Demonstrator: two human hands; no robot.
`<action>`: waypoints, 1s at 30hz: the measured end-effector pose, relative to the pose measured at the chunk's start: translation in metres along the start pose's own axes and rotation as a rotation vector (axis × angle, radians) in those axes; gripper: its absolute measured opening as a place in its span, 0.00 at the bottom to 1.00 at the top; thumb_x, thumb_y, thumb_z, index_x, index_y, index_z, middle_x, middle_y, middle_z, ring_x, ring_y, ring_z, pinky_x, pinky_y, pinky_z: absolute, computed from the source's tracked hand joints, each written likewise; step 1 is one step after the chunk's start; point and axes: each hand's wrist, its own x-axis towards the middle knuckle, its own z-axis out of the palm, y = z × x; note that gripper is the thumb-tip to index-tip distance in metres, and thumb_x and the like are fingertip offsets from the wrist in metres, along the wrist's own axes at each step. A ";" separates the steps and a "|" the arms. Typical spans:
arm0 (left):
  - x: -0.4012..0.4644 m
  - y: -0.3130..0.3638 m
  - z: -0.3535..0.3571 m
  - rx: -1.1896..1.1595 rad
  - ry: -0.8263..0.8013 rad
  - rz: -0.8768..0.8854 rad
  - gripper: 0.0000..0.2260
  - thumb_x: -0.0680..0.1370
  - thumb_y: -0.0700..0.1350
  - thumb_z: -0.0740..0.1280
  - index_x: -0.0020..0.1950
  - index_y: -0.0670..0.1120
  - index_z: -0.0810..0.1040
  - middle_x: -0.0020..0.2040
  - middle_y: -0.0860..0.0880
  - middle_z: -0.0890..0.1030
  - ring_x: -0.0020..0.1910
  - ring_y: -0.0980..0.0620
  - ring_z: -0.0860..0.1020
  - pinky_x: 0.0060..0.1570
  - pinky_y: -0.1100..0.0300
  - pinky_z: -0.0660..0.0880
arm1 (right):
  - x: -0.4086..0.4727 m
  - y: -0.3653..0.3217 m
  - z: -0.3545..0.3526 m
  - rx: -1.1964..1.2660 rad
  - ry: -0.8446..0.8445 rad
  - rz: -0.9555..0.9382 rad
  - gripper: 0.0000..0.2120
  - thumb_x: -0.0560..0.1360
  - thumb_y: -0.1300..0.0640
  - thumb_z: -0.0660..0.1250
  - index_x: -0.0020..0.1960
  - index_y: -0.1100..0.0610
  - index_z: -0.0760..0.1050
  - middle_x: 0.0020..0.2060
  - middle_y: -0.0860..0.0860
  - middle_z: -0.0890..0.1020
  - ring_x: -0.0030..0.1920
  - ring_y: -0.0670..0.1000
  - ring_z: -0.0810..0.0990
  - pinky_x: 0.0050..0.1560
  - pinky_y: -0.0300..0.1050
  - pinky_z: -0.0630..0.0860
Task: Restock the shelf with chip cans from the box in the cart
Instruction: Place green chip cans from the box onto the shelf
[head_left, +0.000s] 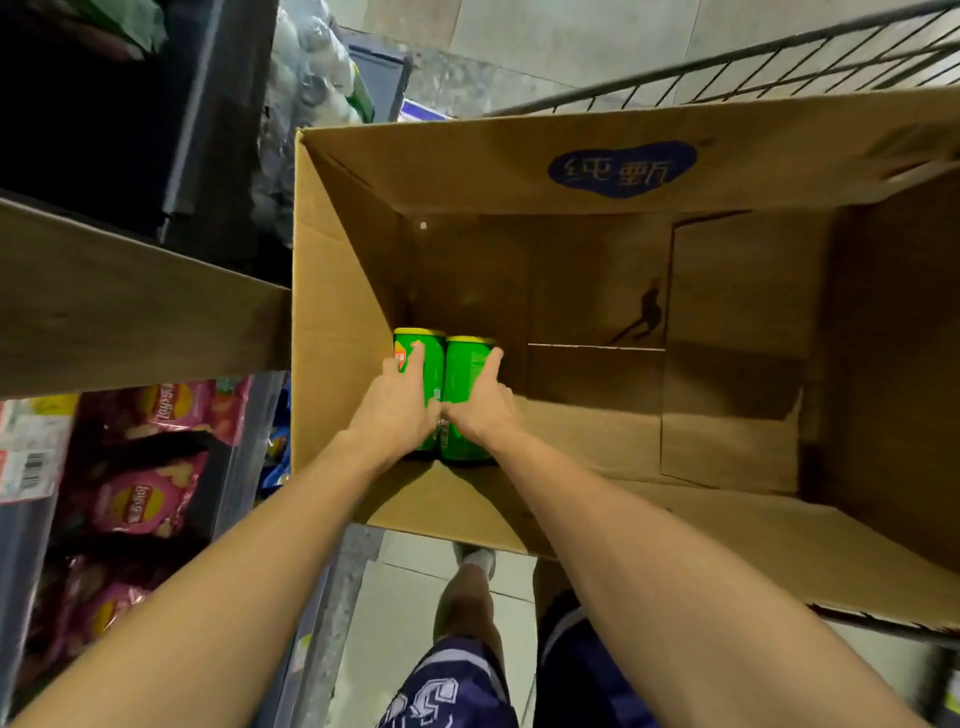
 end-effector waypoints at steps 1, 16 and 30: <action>0.003 0.000 0.004 -0.014 0.028 -0.015 0.36 0.80 0.50 0.65 0.81 0.49 0.47 0.73 0.39 0.63 0.66 0.39 0.72 0.64 0.46 0.71 | 0.003 0.001 0.000 0.015 0.012 -0.006 0.49 0.77 0.49 0.71 0.80 0.51 0.35 0.70 0.61 0.70 0.67 0.62 0.73 0.62 0.56 0.72; 0.047 0.024 0.019 -0.375 -0.016 -0.142 0.46 0.73 0.50 0.75 0.76 0.57 0.42 0.66 0.41 0.73 0.60 0.40 0.77 0.57 0.40 0.77 | 0.014 0.043 -0.037 -0.086 0.246 -0.131 0.35 0.73 0.47 0.74 0.71 0.50 0.58 0.58 0.56 0.77 0.59 0.59 0.78 0.54 0.54 0.75; 0.028 0.039 0.006 -0.513 -0.010 -0.040 0.45 0.71 0.45 0.77 0.76 0.53 0.49 0.55 0.51 0.74 0.49 0.53 0.76 0.40 0.63 0.72 | 0.002 0.048 -0.080 -0.271 0.236 -0.227 0.43 0.73 0.46 0.74 0.76 0.46 0.49 0.59 0.57 0.77 0.58 0.59 0.79 0.56 0.56 0.77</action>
